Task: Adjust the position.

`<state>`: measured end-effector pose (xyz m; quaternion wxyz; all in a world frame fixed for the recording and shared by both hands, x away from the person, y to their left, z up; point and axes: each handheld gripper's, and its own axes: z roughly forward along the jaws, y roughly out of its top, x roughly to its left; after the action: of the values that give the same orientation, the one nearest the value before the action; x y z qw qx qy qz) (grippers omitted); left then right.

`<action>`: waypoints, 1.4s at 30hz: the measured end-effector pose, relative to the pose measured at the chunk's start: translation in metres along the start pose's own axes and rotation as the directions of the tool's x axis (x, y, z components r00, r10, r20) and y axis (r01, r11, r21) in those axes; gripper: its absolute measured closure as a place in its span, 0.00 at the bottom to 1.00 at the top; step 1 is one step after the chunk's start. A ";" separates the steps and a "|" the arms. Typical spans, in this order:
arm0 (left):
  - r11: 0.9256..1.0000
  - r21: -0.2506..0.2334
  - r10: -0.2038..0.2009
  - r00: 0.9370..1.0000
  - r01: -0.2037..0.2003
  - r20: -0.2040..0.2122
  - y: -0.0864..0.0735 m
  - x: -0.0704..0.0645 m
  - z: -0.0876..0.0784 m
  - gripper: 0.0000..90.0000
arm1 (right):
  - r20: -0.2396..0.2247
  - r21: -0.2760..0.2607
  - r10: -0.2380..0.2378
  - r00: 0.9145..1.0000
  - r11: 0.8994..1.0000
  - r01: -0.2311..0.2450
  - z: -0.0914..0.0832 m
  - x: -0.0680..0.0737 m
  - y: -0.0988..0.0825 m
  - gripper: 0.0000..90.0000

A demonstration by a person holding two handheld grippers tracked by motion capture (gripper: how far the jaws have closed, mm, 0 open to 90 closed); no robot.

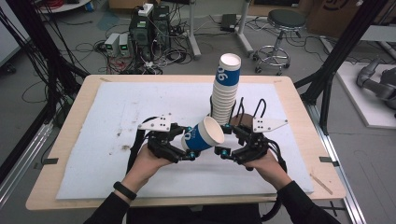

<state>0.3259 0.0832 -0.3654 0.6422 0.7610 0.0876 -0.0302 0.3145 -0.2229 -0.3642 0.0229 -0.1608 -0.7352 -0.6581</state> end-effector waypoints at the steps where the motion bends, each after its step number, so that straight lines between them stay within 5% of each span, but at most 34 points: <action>1: 1.000 -0.005 -0.009 1.000 0.009 0.008 -0.001 0.000 0.002 0.32 | -0.011 -0.023 0.029 1.000 0.999 -0.029 0.003 0.000 -0.001 0.19; 8: 0.998 0.053 -0.047 0.998 0.045 0.039 -0.011 -0.002 0.020 0.32 | -0.052 -0.045 0.042 0.998 0.998 -0.044 0.009 0.003 -0.003 0.24; 11: 0.993 0.122 0.003 1.000 -0.001 -0.009 -0.008 -0.005 0.021 0.30 | -0.028 0.007 -0.007 1.000 1.000 0.007 0.008 0.003 -0.002 0.27; 15: 0.975 0.218 0.047 0.997 -0.033 -0.060 -0.004 -0.009 0.026 0.25 | -0.002 0.063 -0.052 0.999 0.997 0.052 0.008 0.005 0.003 0.27; 22: 0.964 0.259 0.067 0.997 -0.053 -0.044 -0.006 -0.010 0.031 0.32 | 0.003 0.141 -0.113 0.994 0.984 0.112 0.011 0.010 0.007 0.25; 26: 0.985 0.171 0.039 0.999 -0.033 -0.031 -0.011 -0.008 0.030 0.32 | 0.014 0.100 -0.107 0.994 0.989 0.105 0.012 0.012 0.006 0.22; 29: 0.993 0.115 0.014 1.000 -0.011 -0.023 -0.015 -0.007 0.029 0.33 | 0.010 0.053 -0.068 0.998 0.996 0.067 0.011 0.010 0.004 0.21; 33: 0.998 0.065 0.001 1.000 0.000 -0.011 -0.019 -0.007 0.031 0.33 | -0.007 -0.006 -0.029 1.000 1.000 0.029 0.014 0.009 0.000 0.21; 42: 0.999 0.042 -0.006 1.000 0.006 0.001 -0.026 -0.007 0.039 0.32 | -0.012 -0.016 -0.040 0.999 0.999 0.039 0.015 0.010 0.000 0.24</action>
<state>0.3167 0.0482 -0.3958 0.6258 0.7741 0.0890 -0.0344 0.3073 -0.2059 -0.3639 0.0133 -0.1422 -0.7327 -0.6654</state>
